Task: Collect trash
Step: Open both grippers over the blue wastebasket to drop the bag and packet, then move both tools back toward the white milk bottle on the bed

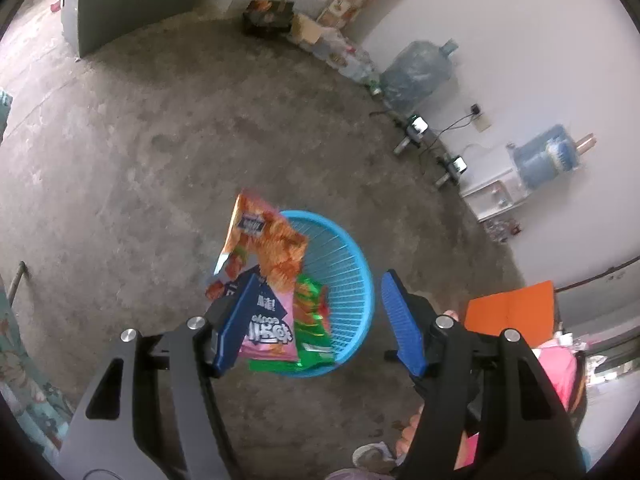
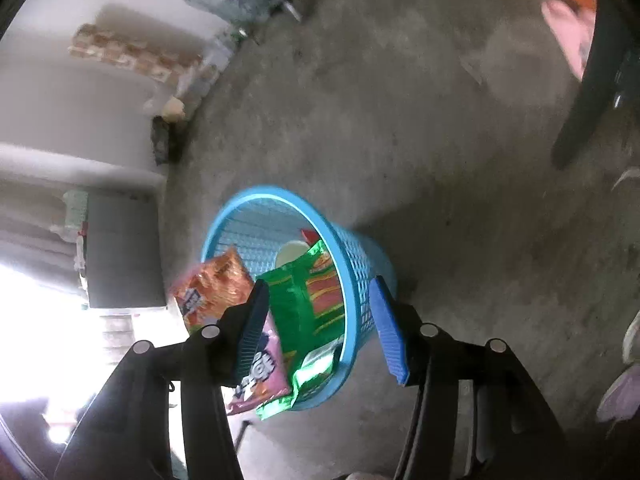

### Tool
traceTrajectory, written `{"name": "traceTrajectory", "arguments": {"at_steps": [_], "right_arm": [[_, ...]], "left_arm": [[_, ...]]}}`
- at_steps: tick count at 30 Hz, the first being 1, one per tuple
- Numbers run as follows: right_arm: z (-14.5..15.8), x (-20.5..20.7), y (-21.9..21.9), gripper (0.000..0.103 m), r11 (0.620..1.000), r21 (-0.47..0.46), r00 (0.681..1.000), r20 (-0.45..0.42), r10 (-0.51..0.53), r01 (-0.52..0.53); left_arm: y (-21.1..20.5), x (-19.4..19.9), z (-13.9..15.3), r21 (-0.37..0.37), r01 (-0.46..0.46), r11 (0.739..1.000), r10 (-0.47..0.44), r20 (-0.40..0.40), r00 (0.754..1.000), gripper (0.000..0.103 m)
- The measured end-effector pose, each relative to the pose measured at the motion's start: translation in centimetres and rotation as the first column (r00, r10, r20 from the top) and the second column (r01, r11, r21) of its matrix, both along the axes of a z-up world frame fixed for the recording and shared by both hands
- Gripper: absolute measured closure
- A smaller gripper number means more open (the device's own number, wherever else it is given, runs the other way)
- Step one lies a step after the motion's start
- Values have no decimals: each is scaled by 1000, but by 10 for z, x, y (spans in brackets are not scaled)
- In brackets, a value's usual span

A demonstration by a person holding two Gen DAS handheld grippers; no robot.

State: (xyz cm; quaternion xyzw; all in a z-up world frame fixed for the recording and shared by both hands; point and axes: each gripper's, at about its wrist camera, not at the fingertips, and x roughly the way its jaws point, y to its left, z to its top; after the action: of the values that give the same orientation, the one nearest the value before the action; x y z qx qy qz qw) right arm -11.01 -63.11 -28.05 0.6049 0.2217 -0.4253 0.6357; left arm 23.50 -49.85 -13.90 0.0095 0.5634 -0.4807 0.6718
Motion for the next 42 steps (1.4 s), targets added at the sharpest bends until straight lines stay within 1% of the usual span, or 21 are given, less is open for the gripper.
{"name": "traceTrajectory", "arguments": {"at_steps": [2, 4, 5, 7, 10, 12, 15, 18, 20, 21, 23, 24, 26, 27, 28, 30, 32, 35, 38, 41, 42], "right_arm": [[14, 8, 6, 52, 997, -38, 998, -10, 66, -66], [26, 22, 15, 52, 987, -56, 988, -6, 152, -153], [30, 31, 18, 52, 979, -60, 981, -7, 194, -194], [41, 56, 32, 52, 947, -76, 950, -30, 312, -313], [55, 105, 59, 50, 861, -126, 870, -111, 481, -492], [61, 140, 85, 50, 781, -154, 794, -189, 578, -605], [57, 184, 126, 50, 663, -168, 678, -301, 670, -730], [48, 216, 157, 50, 557, -166, 578, -323, 749, -814], [31, 231, 168, 50, 521, -126, 532, -326, 782, -844], [22, 235, 164, 50, 529, -102, 531, -327, 782, -842], [0, 232, 147, 50, 599, -28, 569, -354, 743, -800], [-13, 224, 131, 50, 672, 20, 617, -375, 692, -741], [-21, 207, 111, 50, 753, 48, 695, -353, 627, -656], [-23, 193, 101, 50, 795, 62, 740, -329, 587, -604], [-22, 184, 95, 50, 815, 66, 764, -312, 564, -575], [-17, 167, 88, 50, 846, 60, 793, -319, 519, -530], [-9, 159, 86, 50, 847, 43, 799, -308, 516, -530], [8, 167, 93, 50, 818, -2, 779, -309, 547, -575], [21, 198, 104, 50, 759, -44, 731, -308, 609, -650], [18, 241, 118, 50, 666, -38, 645, -299, 703, -745], [15, 252, 123, 50, 652, -28, 629, -298, 718, -758]], "left_arm": [[6, -2, 16, -31, -3, 1000, 3, -10, 1000, 43], [16, -5, 41, -73, 0, 997, -1, -15, 1000, 43], [24, -8, 57, -93, 4, 996, -5, -14, 1000, 41], [40, -12, 84, -101, 8, 995, -8, -1, 1000, 33], [75, -20, 127, -130, 31, 991, -28, 24, 999, 28], [102, -25, 151, -129, 39, 991, -31, 65, 997, 25], [162, -33, 183, -87, 43, 995, -28, 169, 985, 22], [221, -34, 198, -94, 17, 995, 1, 188, 982, 20], [262, -34, 201, -86, -22, 996, 39, 198, 979, 20], [289, -34, 203, -89, -55, 994, 72, 210, 975, 20], [329, -32, 204, -88, -113, 990, 131, 237, 963, 20], [356, -31, 205, -92, -162, 983, 180, 252, 951, 20], [393, -30, 208, -110, -227, 968, 248, 260, 933, 20], [419, -30, 208, -120, -278, 953, 300, 270, 915, 20], [434, -31, 208, -125, -308, 943, 331, 279, 901, 19], [464, -31, 205, -129, -372, 919, 394, 300, 869, 19], [488, -32, 201, -139, -425, 894, 447, 307, 840, 19], [518, -38, 196, -158, -504, 849, 526, 323, 786, 19], [538, -43, 191, -156, -538, 828, 557, 342, 757, 19], [555, -49, 188, -146, -559, 816, 569, 377, 731, 19], [559, -50, 188, -139, -566, 812, 570, 393, 722, 19]]}}
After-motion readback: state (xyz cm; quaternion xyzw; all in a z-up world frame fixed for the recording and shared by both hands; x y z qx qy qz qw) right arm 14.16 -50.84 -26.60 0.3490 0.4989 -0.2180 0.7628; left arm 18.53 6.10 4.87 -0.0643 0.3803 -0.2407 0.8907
